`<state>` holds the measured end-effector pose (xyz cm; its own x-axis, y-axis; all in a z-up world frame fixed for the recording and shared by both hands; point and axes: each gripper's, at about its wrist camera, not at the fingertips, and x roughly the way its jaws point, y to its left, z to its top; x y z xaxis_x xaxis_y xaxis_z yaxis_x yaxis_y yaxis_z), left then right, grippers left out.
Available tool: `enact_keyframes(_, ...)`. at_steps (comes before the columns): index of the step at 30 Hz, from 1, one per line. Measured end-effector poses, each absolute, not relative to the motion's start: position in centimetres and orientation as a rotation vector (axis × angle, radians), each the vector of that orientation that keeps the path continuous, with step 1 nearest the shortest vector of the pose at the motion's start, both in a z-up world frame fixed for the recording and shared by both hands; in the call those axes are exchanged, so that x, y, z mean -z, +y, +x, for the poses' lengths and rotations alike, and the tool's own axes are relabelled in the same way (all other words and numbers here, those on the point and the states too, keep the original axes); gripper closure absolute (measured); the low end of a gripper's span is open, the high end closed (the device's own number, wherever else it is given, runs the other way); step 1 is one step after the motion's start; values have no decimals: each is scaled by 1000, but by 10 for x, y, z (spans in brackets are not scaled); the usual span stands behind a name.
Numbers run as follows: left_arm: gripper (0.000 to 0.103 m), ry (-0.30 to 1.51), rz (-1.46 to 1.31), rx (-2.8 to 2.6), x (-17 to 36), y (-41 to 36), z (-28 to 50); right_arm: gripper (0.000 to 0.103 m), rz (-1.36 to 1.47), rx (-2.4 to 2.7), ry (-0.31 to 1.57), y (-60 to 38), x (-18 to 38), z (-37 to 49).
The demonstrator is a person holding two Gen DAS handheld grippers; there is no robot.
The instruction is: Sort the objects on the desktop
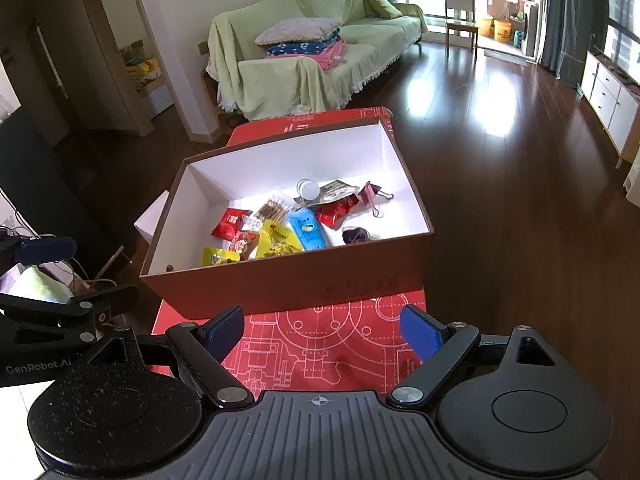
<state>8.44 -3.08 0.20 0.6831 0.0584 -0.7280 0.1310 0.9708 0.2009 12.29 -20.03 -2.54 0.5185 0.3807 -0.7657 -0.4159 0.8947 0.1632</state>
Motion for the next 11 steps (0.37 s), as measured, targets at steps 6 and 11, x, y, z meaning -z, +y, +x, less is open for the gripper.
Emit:
enact_keyframes(6,24,834,239,3,2,-36,101,15,-68,-516,929,-200,32,145)
enact_keyframes(11,24,853,225,-31,6,-41,118,15,-88,-553,949,-202,37,167)
